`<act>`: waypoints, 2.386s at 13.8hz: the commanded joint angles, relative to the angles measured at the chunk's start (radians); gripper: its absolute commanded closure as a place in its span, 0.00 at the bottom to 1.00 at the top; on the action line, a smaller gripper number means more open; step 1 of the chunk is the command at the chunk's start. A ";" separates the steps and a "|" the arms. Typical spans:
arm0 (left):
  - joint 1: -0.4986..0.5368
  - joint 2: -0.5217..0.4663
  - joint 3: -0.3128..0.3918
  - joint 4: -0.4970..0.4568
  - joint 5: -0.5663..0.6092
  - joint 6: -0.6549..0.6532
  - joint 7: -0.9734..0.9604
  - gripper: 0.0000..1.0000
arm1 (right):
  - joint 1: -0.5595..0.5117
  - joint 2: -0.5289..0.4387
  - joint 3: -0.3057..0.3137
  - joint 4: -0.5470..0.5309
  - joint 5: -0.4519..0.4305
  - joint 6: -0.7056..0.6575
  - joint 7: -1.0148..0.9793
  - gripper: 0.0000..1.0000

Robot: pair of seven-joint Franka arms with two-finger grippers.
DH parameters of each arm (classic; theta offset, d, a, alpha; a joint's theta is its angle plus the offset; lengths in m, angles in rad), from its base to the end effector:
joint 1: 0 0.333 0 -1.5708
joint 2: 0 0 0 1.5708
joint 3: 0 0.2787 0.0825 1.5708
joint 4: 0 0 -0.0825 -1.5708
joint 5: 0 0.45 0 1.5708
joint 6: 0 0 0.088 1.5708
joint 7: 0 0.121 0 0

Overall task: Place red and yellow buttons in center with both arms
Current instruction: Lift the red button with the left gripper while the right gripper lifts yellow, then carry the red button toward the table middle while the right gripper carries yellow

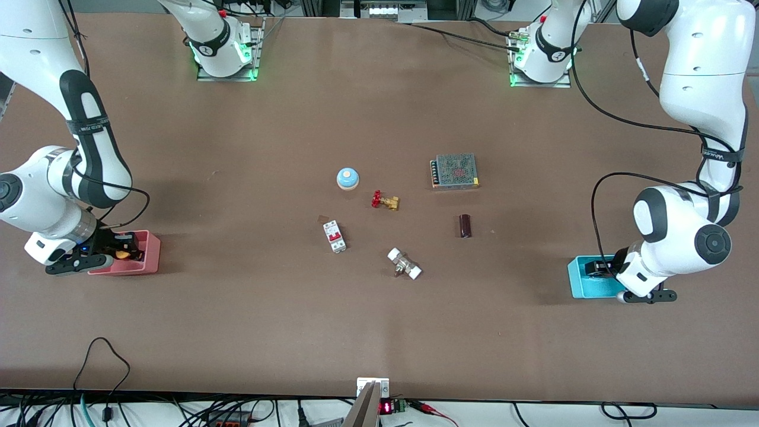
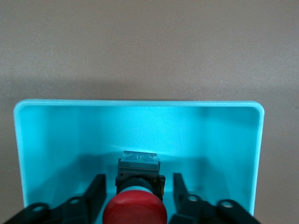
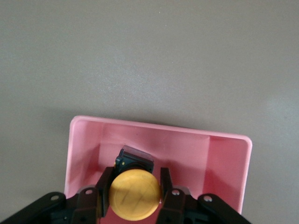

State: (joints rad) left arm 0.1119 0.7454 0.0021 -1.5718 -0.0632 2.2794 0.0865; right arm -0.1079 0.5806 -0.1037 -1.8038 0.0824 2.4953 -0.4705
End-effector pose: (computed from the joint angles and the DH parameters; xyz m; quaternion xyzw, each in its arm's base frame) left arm 0.7150 0.0796 0.1127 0.9990 0.0345 -0.0165 0.0247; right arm 0.6771 -0.1444 0.1419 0.9925 0.1077 0.0538 0.0204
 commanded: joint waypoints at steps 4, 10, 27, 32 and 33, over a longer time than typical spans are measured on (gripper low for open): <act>0.003 -0.024 0.002 0.004 -0.009 -0.015 0.032 0.78 | -0.015 0.002 0.021 0.008 0.022 0.007 -0.020 0.66; -0.008 -0.168 0.002 -0.014 -0.006 -0.078 0.032 0.81 | -0.015 -0.002 0.022 0.008 0.022 0.004 -0.017 0.73; -0.205 -0.236 -0.001 -0.290 -0.208 -0.125 -0.076 0.83 | 0.170 -0.349 0.190 0.054 -0.160 -0.526 0.573 0.72; -0.264 -0.236 -0.001 -0.373 -0.242 0.043 -0.079 0.83 | 0.267 -0.252 0.188 0.043 -0.204 -0.389 0.710 0.70; -0.280 -0.235 -0.001 -0.372 -0.242 0.080 -0.100 0.83 | 0.267 -0.234 0.188 0.040 -0.217 -0.377 0.710 0.70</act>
State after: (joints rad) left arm -0.1343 0.5259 -0.0053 -1.9196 -0.2818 2.2944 0.0079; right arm 0.1540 0.3196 0.0921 -1.7624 -0.1044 2.0891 0.2210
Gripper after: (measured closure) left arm 0.573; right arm 0.590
